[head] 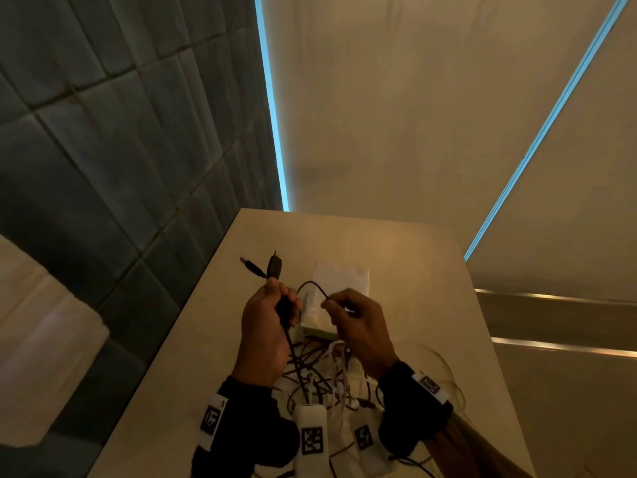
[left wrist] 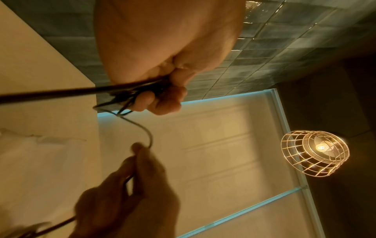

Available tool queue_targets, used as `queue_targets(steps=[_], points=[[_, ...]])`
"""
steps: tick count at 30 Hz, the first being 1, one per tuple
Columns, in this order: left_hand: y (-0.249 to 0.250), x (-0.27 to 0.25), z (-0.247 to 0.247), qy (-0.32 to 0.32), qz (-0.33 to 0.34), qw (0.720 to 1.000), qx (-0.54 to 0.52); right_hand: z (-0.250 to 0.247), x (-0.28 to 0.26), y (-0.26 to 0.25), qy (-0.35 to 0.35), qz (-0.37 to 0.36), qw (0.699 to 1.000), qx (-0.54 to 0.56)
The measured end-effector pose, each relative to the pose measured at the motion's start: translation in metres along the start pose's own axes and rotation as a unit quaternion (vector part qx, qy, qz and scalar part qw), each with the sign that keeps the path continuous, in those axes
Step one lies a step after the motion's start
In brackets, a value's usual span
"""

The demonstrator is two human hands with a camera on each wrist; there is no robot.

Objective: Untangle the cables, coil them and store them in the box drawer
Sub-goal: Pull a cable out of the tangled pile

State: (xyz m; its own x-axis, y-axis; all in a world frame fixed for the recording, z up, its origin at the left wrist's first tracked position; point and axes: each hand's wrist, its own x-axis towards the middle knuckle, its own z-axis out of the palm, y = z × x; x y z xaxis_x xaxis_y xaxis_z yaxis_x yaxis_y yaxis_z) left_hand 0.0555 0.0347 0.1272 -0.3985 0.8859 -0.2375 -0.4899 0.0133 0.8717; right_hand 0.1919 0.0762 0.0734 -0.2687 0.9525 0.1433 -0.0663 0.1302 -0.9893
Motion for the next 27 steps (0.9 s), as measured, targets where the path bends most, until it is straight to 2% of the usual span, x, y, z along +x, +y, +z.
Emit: queue_targets(steps=[3,5,10,14,18,22,27], points=[[-0.002,0.0,0.002,0.001,-0.025,1.0,0.008,0.007,-0.002,-0.022,-0.047,-0.032,0.998,0.02],[0.001,0.0,0.004,-0.016,-0.042,0.999,-0.027,0.009,-0.005,-0.025,-0.078,-0.032,0.996,0.02],[0.006,-0.002,0.009,-0.063,-0.036,0.991,-0.112,0.004,-0.009,-0.006,-0.123,0.026,0.991,0.034],[0.007,-0.001,0.008,-0.087,0.004,0.989,-0.119,-0.007,-0.014,0.03,-0.113,0.059,0.992,0.016],[0.013,0.001,0.002,-0.103,0.013,0.986,-0.128,-0.021,-0.024,0.072,-0.069,0.099,0.992,-0.035],[0.014,0.0,0.002,-0.107,0.013,0.987,-0.12,-0.02,-0.026,0.092,-0.059,0.109,0.991,-0.052],[0.022,0.0,0.002,-0.118,0.055,0.988,-0.085,-0.024,-0.027,0.11,-0.06,0.129,0.988,-0.061]])
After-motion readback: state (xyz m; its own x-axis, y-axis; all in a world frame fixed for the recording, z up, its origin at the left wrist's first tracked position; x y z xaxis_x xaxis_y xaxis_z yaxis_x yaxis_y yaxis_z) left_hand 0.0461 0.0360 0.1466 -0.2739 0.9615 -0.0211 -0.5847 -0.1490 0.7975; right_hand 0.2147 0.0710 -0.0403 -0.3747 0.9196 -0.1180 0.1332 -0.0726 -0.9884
